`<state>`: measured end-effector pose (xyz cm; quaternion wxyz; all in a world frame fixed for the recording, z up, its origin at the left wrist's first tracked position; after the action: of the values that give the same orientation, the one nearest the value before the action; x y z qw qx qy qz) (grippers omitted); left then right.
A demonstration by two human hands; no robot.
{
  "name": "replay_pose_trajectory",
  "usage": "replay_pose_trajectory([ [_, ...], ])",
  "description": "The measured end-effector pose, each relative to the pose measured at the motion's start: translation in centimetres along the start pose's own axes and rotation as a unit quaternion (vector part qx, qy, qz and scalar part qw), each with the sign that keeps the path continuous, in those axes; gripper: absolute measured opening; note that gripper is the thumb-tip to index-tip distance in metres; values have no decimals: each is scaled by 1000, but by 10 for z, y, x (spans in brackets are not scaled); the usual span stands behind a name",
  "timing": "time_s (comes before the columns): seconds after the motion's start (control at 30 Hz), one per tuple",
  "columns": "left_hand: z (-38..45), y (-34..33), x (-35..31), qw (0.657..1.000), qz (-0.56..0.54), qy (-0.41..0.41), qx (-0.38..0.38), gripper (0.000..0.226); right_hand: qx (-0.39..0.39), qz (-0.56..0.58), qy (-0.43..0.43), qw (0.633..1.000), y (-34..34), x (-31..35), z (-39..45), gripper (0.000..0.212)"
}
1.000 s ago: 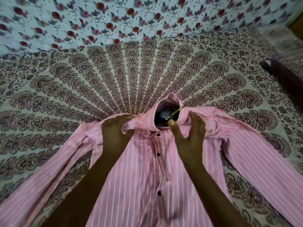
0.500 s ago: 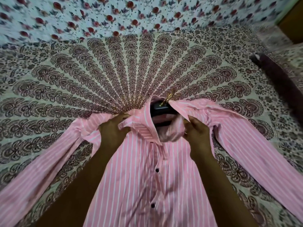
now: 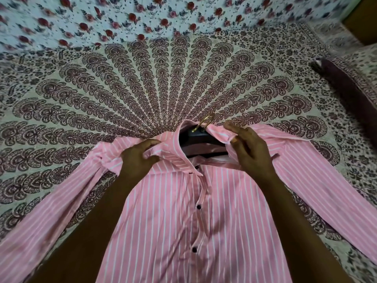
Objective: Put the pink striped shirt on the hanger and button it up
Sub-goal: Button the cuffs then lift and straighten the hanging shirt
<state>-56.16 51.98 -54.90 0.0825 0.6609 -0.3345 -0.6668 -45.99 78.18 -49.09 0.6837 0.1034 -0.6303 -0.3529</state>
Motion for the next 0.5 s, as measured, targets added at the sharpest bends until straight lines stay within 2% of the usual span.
replay_pose_trajectory([
  [0.1, 1, 0, 1, 1000, -4, 4, -3, 47, 33, -46, -3, 998, -1, -6, -4, 45],
  [0.2, 2, -1, 2, 1000, -3, -1, -1, 46, -4, -54, -15, 998, -4, -9, -3, 24],
  [0.27, 3, -2, 2, 1000, 2, -4, 5, 46, -15, 0, -24, 1000, -5, -6, 1, 8],
  [0.37, 3, -3, 2, 1000, 13, -14, 10, 45, 30, 115, -86, 989, -7, -3, 8, 31],
  [0.4, 3, -2, 1, 1000, 15, -17, 12, 45, 44, 163, -106, 980, -8, -3, 11, 30],
  [0.43, 3, -2, 1, 1000, 14, -20, 14, 45, 54, 193, -113, 973, -9, -2, 13, 23],
  [0.5, 4, -1, 0, 1000, 11, -24, 17, 46, 65, 179, -88, 978, -10, 1, 19, 7],
])
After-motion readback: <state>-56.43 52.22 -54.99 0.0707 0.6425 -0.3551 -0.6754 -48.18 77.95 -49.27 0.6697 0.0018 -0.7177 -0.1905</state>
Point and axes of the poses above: each hand's wrist, its own z-axis towards the middle knuckle, its own y-axis out of the back of the hand, x = y × z, the point moved 4 cm from there along z, towards the middle knuckle, and after that the axes turned 4 degrees about -z, right-handed, at the moved point
